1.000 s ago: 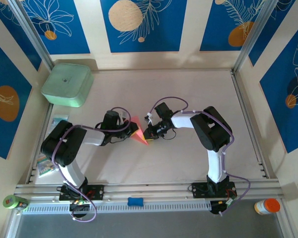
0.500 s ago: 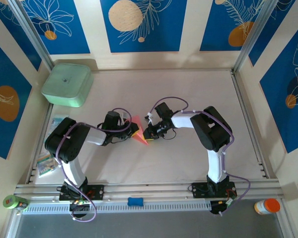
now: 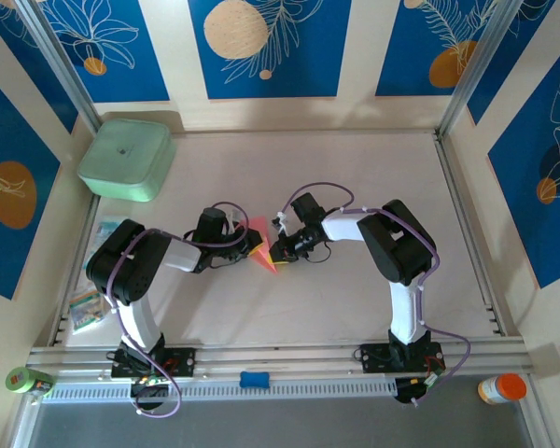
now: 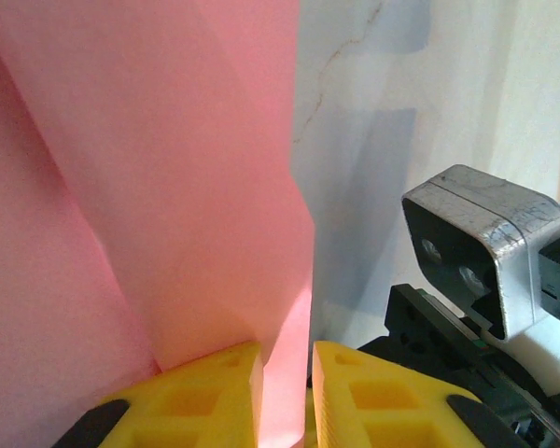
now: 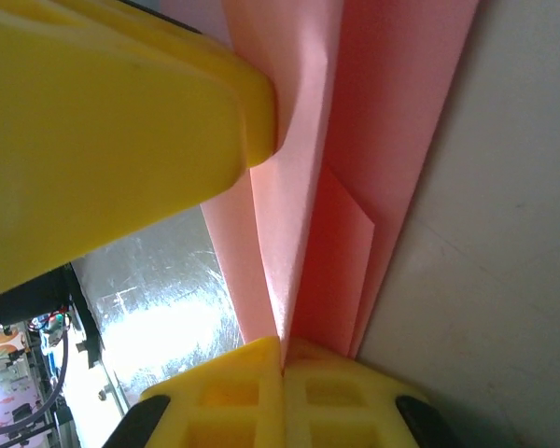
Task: Fold a paper plane with a square sheet of paper (pick it up from the middle)
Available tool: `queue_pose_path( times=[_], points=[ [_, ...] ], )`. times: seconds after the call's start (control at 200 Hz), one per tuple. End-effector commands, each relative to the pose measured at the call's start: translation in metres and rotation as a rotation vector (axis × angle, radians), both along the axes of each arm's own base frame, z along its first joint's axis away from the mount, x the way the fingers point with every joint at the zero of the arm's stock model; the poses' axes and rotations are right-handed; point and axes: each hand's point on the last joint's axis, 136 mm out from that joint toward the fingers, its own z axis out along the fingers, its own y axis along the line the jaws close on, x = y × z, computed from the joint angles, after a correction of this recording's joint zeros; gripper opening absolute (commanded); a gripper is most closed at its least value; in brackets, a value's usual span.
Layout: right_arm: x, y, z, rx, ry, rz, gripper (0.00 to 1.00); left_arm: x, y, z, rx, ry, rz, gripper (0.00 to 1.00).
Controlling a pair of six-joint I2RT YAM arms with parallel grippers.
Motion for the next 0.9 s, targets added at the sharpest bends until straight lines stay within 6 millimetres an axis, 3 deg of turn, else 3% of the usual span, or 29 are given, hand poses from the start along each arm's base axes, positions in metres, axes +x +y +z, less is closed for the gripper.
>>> queue_pose_path(
  times=[0.0,0.355,0.895],
  points=[
    [-0.015,-0.032,-0.050,-0.183,0.066,-0.038,0.00,0.008,0.001,0.020,-0.013,-0.060,0.005,0.24],
    [-0.012,-0.037,-0.052,-0.170,-0.017,-0.068,0.00,0.005,0.009,0.010,0.004,-0.046,0.036,0.26],
    [-0.013,-0.037,-0.051,-0.165,0.001,-0.082,0.00,-0.004,0.022,-0.013,0.037,0.013,0.102,0.29]
  ],
)
